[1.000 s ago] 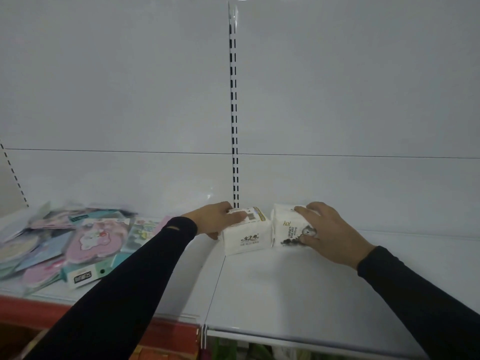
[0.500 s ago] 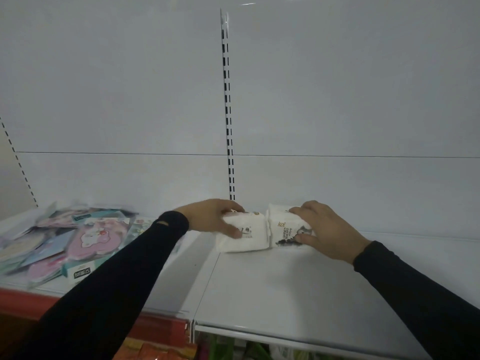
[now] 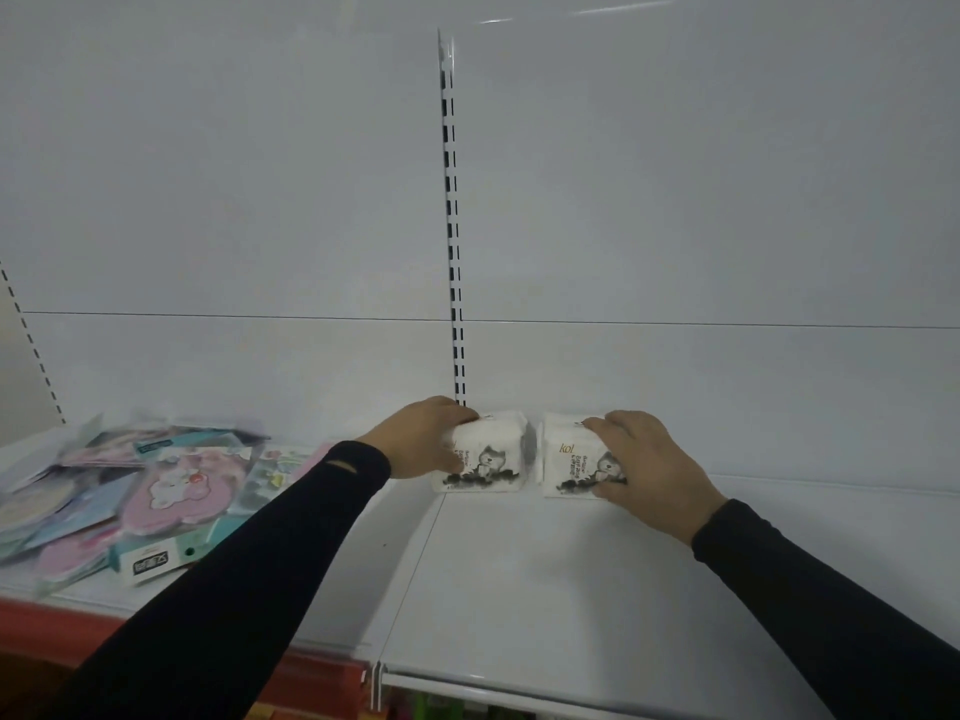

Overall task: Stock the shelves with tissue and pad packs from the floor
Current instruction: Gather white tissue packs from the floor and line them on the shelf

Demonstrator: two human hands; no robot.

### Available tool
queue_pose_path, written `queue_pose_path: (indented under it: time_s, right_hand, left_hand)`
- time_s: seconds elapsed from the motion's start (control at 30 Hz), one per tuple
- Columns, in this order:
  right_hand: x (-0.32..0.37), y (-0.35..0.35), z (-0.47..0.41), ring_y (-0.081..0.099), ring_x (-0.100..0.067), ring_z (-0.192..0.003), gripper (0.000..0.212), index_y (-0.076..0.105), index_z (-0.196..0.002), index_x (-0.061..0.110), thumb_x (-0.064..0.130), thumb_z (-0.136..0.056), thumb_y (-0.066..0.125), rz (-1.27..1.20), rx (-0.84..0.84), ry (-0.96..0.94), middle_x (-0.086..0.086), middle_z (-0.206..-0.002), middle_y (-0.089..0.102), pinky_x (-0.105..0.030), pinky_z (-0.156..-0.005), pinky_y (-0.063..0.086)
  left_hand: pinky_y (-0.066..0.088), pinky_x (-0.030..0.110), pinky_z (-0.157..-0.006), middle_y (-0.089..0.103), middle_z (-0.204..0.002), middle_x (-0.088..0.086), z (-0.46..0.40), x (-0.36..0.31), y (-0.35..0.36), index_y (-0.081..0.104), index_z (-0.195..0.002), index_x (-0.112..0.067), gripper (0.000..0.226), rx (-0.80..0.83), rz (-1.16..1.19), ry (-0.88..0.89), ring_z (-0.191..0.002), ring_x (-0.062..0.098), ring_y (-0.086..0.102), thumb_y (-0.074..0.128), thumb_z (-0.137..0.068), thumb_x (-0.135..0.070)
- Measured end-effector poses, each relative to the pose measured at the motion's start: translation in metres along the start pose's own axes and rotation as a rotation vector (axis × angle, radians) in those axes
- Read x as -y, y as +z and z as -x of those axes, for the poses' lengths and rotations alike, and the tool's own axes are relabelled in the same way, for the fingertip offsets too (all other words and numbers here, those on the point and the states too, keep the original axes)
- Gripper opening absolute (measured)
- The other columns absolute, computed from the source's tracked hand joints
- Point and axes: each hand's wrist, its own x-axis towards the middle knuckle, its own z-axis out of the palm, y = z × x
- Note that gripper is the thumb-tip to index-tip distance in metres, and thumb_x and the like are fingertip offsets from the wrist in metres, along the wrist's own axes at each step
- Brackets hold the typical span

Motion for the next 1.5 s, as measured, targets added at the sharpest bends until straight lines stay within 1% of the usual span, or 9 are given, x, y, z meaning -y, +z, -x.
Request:
queue_pose_path:
  time_s: [0.23,0.37,0.47,0.6,0.8,1.0,1.27,1.43,1.5]
  right_hand:
    - [0.000,0.007,-0.007,0.024,-0.024,-0.136,0.076,0.035,-0.145,0.019,0.022,-0.078,0.072,-0.050,0.003,0.044,-0.011,-0.144,0.030,-0.027,-0.108,0.028]
    - [0.001,0.010,-0.010,0.026,-0.022,-0.135,0.077,0.034,-0.146,0.022,0.027,-0.079,0.072,-0.039,0.013,0.049,-0.008,-0.143,0.031,-0.024,-0.107,0.027]
    - [-0.001,0.008,-0.010,0.029,-0.022,-0.132,0.073,0.037,-0.144,0.021,0.029,-0.080,0.072,-0.016,0.019,0.052,-0.008,-0.140,0.034,-0.024,-0.104,0.028]
    - [0.001,0.003,-0.013,0.027,-0.023,-0.135,0.073,0.034,-0.146,0.022,0.032,-0.083,0.070,0.021,0.080,0.080,-0.009,-0.144,0.032,-0.028,-0.107,0.030]
    - [0.022,-0.007,-0.013,0.032,-0.031,-0.134,0.082,0.038,-0.144,0.017,0.056,-0.075,0.055,0.154,0.064,0.101,-0.015,-0.143,0.038,-0.042,-0.111,0.028]
    - [0.069,-0.025,-0.009,0.036,-0.020,-0.133,0.061,0.042,-0.142,0.020,0.048,-0.089,0.055,-0.016,-0.112,-0.002,-0.005,-0.145,0.037,-0.031,-0.104,0.034]
    - [0.163,-0.034,0.000,0.034,-0.021,-0.134,0.057,0.040,-0.143,0.020,0.046,-0.093,0.051,-0.229,-0.139,-0.393,-0.005,-0.147,0.035,-0.032,-0.106,0.033]
    - [0.219,-0.015,0.039,0.037,-0.026,-0.131,0.057,0.044,-0.140,0.015,0.045,-0.093,0.050,-0.392,-0.086,-0.668,-0.011,-0.143,0.040,-0.034,-0.107,0.031]
    - [0.245,0.000,0.065,0.039,-0.029,-0.128,0.058,0.046,-0.138,0.013,0.046,-0.091,0.048,-0.462,-0.035,-0.750,-0.013,-0.140,0.042,-0.039,-0.106,0.034]
  left_hand:
    - [0.042,0.028,-0.097,0.021,-0.147,0.010,-0.015,-0.014,0.021,0.029,-0.146,-0.028,0.068,-0.029,0.043,-0.011,-0.114,0.029,0.053,0.059,-0.087,-0.015]
    - [0.044,0.029,-0.095,0.014,-0.151,0.008,-0.019,-0.013,0.028,0.020,-0.149,-0.030,0.072,-0.041,0.086,-0.013,-0.108,0.026,0.055,0.060,-0.089,-0.029]
    - [0.041,0.027,-0.096,0.016,-0.152,0.007,-0.014,-0.013,0.029,0.023,-0.149,-0.028,0.068,-0.072,0.111,0.004,-0.111,0.022,0.053,0.057,-0.091,-0.042]
    - [0.040,0.030,-0.096,0.017,-0.153,0.012,-0.014,-0.018,0.031,0.021,-0.150,-0.025,0.063,-0.082,0.039,0.024,-0.114,0.028,0.054,0.050,-0.096,-0.039]
    - [0.033,0.033,-0.105,0.012,-0.157,0.007,-0.008,-0.018,0.013,0.015,-0.151,-0.030,0.067,-0.065,0.024,-0.008,-0.130,0.028,0.043,0.046,-0.095,-0.050]
    - [0.030,0.030,-0.105,0.042,-0.145,0.005,0.033,0.006,-0.032,0.039,-0.143,-0.021,0.051,-0.312,0.013,-0.042,-0.129,0.021,0.043,0.045,-0.097,-0.043]
    - [0.039,0.031,-0.095,0.062,-0.123,0.001,0.191,-0.004,-0.058,0.063,-0.120,-0.018,0.039,-0.575,-0.184,-0.334,-0.115,0.020,0.053,0.052,-0.094,-0.044]
    - [0.040,0.031,-0.089,0.062,-0.122,0.002,0.342,-0.052,-0.026,0.062,-0.120,-0.019,0.036,-0.656,-0.312,-0.737,-0.113,0.020,0.054,0.054,-0.093,-0.042]
    - [0.039,0.032,-0.094,0.058,-0.128,0.001,0.402,-0.080,0.000,0.058,-0.125,-0.021,0.040,-0.613,-0.344,-0.923,-0.119,0.018,0.050,0.050,-0.094,-0.045]
